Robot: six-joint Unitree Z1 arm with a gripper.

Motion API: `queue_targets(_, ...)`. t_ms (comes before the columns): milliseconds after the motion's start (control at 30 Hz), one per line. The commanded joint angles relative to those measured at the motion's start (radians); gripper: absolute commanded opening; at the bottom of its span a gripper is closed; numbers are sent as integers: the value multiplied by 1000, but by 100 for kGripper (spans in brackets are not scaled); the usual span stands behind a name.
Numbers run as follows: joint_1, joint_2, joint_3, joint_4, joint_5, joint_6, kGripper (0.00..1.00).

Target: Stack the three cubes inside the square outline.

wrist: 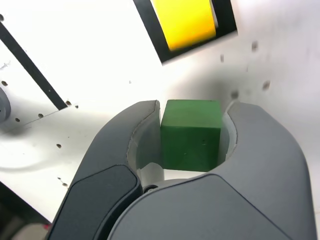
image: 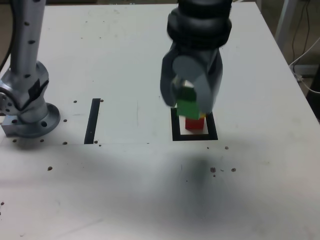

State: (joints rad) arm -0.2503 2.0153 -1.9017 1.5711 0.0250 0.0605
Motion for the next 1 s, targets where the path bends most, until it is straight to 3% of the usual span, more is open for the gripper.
queue_targets(0, 55, -7, 9, 21, -13, -3, 19)
queue_targets(300, 187, 9, 31, 20, -31, 7, 19)
queue_targets(967, 206, 69, 4, 10, -47, 12, 20)
